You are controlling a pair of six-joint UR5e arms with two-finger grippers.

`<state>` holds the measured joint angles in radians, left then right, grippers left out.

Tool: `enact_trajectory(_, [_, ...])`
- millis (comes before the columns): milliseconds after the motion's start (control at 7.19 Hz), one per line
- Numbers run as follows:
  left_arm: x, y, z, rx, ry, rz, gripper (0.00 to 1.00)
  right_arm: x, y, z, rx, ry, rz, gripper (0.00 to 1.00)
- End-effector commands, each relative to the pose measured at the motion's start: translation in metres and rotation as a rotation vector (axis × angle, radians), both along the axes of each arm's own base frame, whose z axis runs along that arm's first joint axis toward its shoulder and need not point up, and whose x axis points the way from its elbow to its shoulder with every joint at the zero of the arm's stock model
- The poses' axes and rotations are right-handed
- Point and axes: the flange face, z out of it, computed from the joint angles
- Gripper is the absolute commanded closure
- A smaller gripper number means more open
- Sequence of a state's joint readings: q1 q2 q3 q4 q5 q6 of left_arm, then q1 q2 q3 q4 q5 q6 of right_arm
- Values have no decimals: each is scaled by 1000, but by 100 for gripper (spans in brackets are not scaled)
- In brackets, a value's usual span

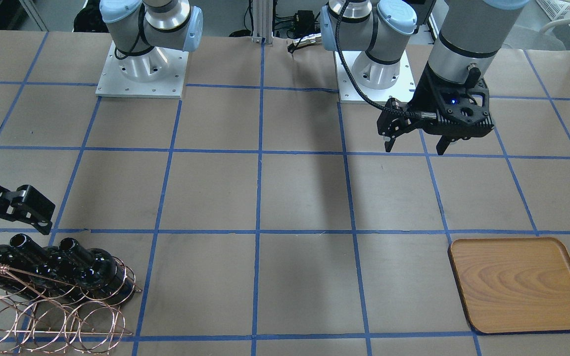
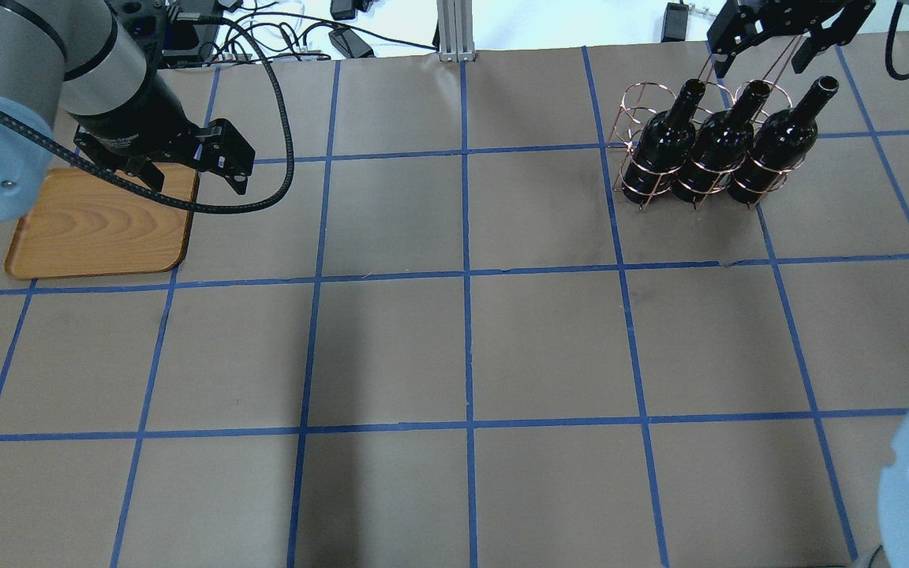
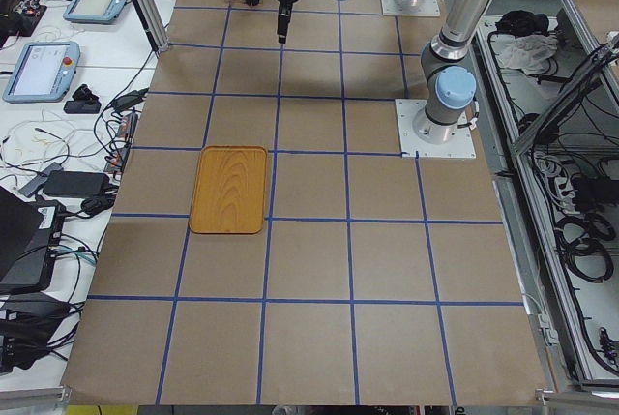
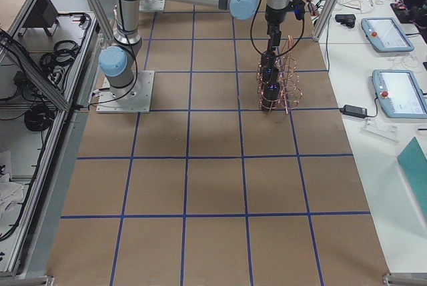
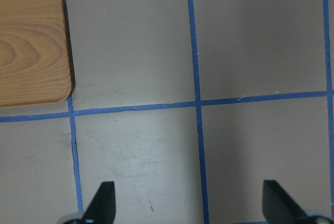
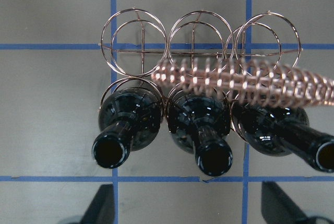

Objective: Take wine from basket and place on tray
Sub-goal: 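Grasp the neck of a dark wine bottle with the right gripper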

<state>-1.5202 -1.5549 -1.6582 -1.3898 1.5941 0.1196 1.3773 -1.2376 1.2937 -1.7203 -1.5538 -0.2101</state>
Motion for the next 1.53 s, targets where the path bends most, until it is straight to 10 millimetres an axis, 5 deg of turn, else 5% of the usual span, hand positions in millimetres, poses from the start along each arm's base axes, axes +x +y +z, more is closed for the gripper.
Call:
enact_trajectory(0, [0, 0, 0, 1, -1, 0, 0, -7, -14, -28, 27, 3, 4, 4])
enact_trajectory(834, [0, 0, -2, 5, -1, -1, 0, -10, -19, -65, 83, 22, 15, 17])
enact_trajectory(1391, [0, -3, -5, 10, 2, -2, 0, -11, -20, -61, 75, 24, 17, 77])
